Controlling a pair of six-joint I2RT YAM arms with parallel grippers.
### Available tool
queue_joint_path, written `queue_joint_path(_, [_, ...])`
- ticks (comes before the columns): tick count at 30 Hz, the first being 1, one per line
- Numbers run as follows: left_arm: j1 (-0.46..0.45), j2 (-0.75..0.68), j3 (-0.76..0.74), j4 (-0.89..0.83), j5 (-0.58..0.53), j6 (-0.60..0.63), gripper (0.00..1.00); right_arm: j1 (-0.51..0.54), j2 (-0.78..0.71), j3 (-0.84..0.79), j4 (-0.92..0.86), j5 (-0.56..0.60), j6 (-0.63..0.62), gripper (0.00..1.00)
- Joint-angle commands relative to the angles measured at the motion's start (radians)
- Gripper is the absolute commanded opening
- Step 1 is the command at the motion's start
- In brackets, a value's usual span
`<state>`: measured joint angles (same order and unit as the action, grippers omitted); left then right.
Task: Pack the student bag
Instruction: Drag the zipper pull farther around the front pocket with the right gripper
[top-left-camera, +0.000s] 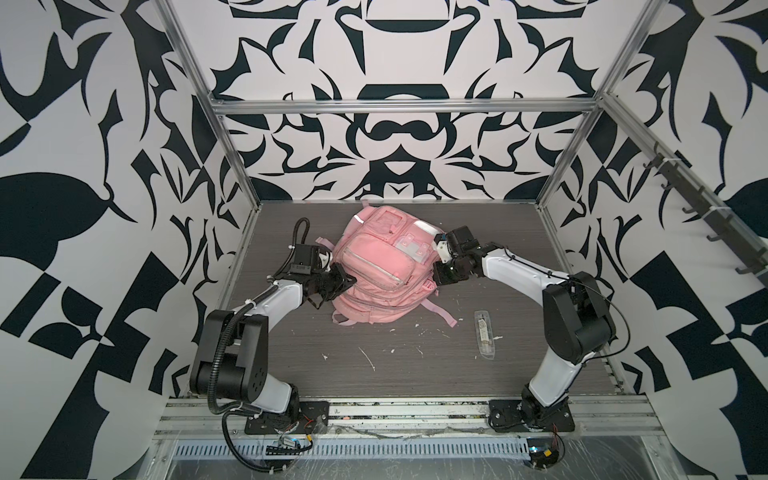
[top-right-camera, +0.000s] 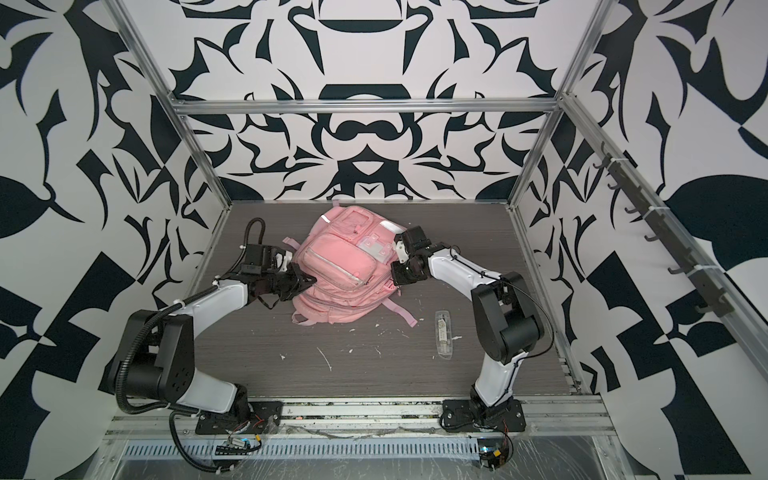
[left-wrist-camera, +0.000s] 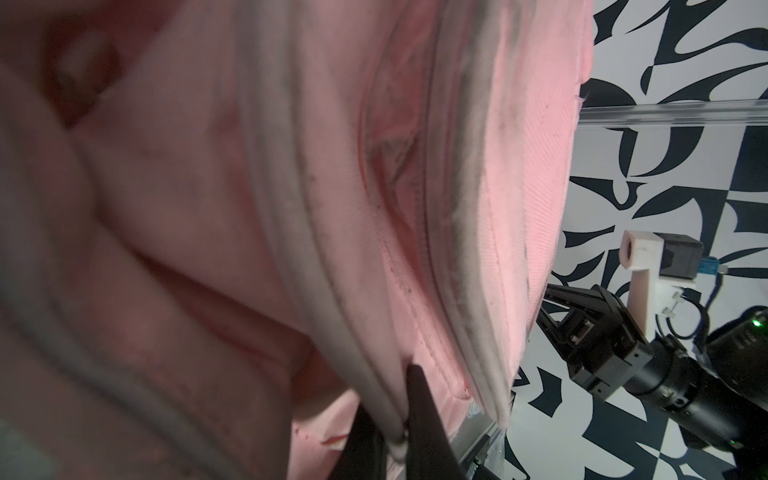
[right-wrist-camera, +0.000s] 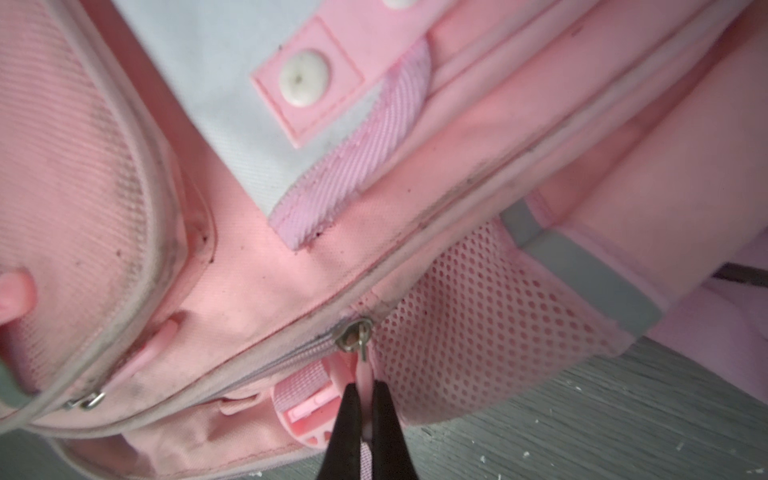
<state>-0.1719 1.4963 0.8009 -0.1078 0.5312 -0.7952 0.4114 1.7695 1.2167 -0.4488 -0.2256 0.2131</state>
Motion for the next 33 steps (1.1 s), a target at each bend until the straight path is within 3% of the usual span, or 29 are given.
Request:
queue_joint_path(1, [0.047,-0.035,-0.010,-0.030,-0.058,0.022,0.10,-0.081,-0.027,0.003,-0.018,0.206,0.017,0.00])
queue_joint_path(12, [0.048,-0.027,-0.016,-0.021,-0.045,0.016,0.10,-0.079,-0.073,-0.037,-0.004,0.150,0.038,0.00])
queue_joint_path(17, [0.047,-0.026,-0.017,-0.012,-0.037,0.015,0.10,-0.079,-0.086,-0.039,-0.006,0.135,0.046,0.07])
queue_joint_path(20, [0.046,-0.022,-0.014,-0.013,-0.028,0.015,0.10,-0.080,-0.097,-0.041,-0.010,0.130,0.049,0.16])
queue_joint_path(26, [0.041,-0.028,-0.013,-0.013,-0.016,0.013,0.11,-0.080,-0.144,-0.064,-0.004,0.089,0.063,0.49])
queue_joint_path(33, [0.022,-0.040,-0.022,-0.010,-0.018,0.005,0.11,-0.040,-0.245,-0.101,0.058,0.033,0.088,0.60])
